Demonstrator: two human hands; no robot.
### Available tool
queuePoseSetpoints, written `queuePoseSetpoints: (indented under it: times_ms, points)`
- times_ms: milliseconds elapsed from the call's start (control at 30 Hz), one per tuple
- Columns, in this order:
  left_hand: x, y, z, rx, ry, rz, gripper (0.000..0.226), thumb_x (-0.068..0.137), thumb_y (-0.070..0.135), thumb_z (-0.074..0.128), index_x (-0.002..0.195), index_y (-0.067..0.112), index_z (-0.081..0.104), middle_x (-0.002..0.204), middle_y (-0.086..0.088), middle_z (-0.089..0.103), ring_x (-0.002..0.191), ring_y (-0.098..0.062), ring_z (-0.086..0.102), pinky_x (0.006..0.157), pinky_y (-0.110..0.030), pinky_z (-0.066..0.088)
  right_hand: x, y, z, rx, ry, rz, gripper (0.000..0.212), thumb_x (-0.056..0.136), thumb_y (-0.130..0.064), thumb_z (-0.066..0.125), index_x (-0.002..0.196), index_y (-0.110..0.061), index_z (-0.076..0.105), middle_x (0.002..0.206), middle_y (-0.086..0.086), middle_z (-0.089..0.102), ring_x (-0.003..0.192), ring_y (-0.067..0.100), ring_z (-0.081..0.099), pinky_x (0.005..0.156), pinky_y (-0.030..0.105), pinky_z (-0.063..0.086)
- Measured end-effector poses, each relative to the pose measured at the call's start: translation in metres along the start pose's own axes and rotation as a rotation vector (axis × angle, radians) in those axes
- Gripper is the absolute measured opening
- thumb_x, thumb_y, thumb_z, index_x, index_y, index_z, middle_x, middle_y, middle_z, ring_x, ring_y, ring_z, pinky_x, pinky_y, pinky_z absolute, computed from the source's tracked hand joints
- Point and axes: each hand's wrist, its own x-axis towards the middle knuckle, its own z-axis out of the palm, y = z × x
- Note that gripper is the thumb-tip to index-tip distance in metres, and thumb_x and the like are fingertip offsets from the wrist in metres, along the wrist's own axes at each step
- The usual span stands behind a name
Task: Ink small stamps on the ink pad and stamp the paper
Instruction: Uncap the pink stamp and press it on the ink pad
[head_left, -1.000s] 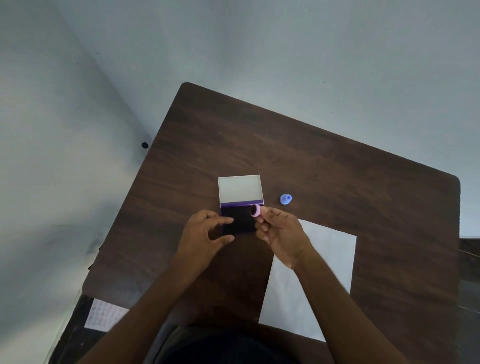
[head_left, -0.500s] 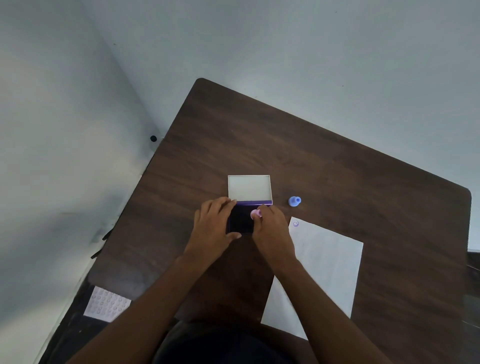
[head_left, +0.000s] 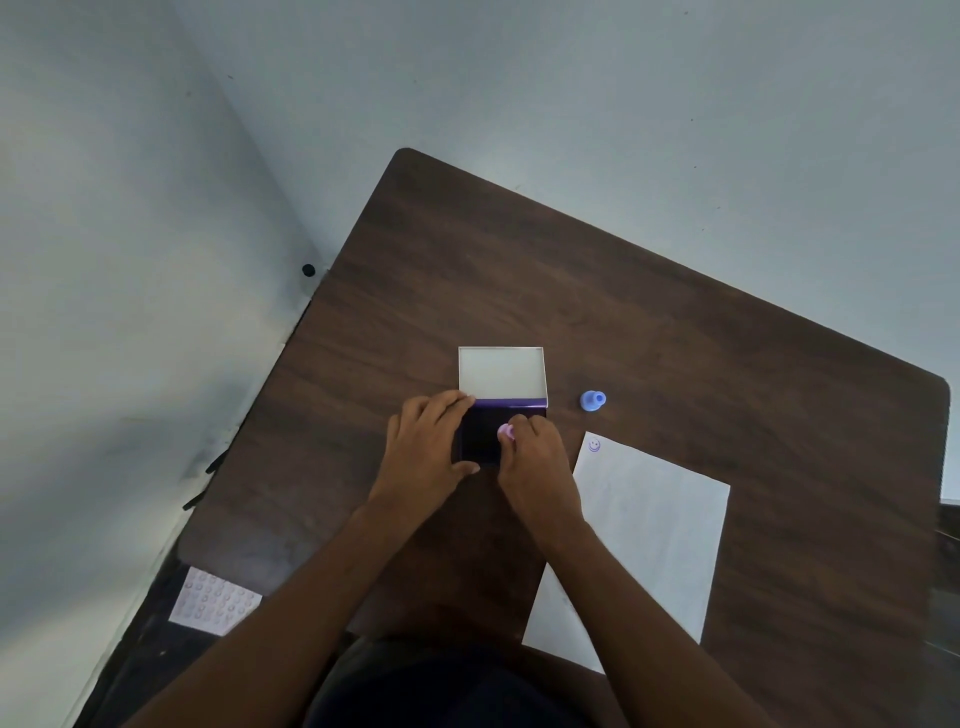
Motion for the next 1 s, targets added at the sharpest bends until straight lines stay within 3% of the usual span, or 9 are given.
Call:
queuePoseSetpoints:
  times_ms: [100, 233, 367, 1000]
  points:
    - [0.000, -0.001, 0.001, 0.010, 0.003, 0.005, 0.085, 0.073, 0.043, 0.076, 0.144, 0.025, 0.035, 0.149, 0.002, 0.037, 0.132, -0.020, 0.031, 0.105, -0.035, 0.030, -0.002, 0.001, 0.006, 0.003, 0.040, -0.024, 0.032, 0.097, -0.018, 0.049, 0.124, -0.001, 0.054, 0.126, 0.017, 0.059, 0.112, 0.026, 0.056, 0.097, 0.029, 0.042]
    - [-0.002, -0.001, 0.004, 0.021, 0.018, 0.003, 0.087, 0.070, 0.042, 0.079, 0.143, 0.023, 0.038, 0.148, 0.001, 0.039, 0.130, -0.022, 0.034, 0.102, -0.037, 0.033, -0.003, 0.002, 0.013, -0.007, 0.141, -0.123, 0.020, 0.091, -0.007, 0.059, 0.107, 0.004, 0.062, 0.104, 0.023, 0.067, 0.092, 0.033, 0.064, 0.083, 0.041, 0.055]
    - [-0.003, 0.001, 0.006, 0.032, 0.003, -0.003, 0.087, 0.072, 0.043, 0.077, 0.145, 0.023, 0.035, 0.150, 0.000, 0.037, 0.131, -0.023, 0.033, 0.104, -0.038, 0.032, -0.004, 0.003, 0.015, -0.048, 0.164, -0.177, 0.019, 0.086, -0.005, 0.065, 0.102, 0.005, 0.064, 0.096, 0.023, 0.069, 0.084, 0.033, 0.066, 0.076, 0.039, 0.057]
    - [0.000, 0.003, 0.005, 0.084, -0.009, -0.017, 0.091, 0.074, 0.048, 0.074, 0.148, 0.025, 0.027, 0.154, 0.004, 0.031, 0.132, -0.021, 0.030, 0.105, -0.039, 0.029, -0.001, 0.010, 0.021, -0.042, 0.174, -0.199, 0.029, 0.084, -0.007, 0.067, 0.110, 0.005, 0.061, 0.103, 0.025, 0.067, 0.091, 0.036, 0.065, 0.083, 0.043, 0.056]
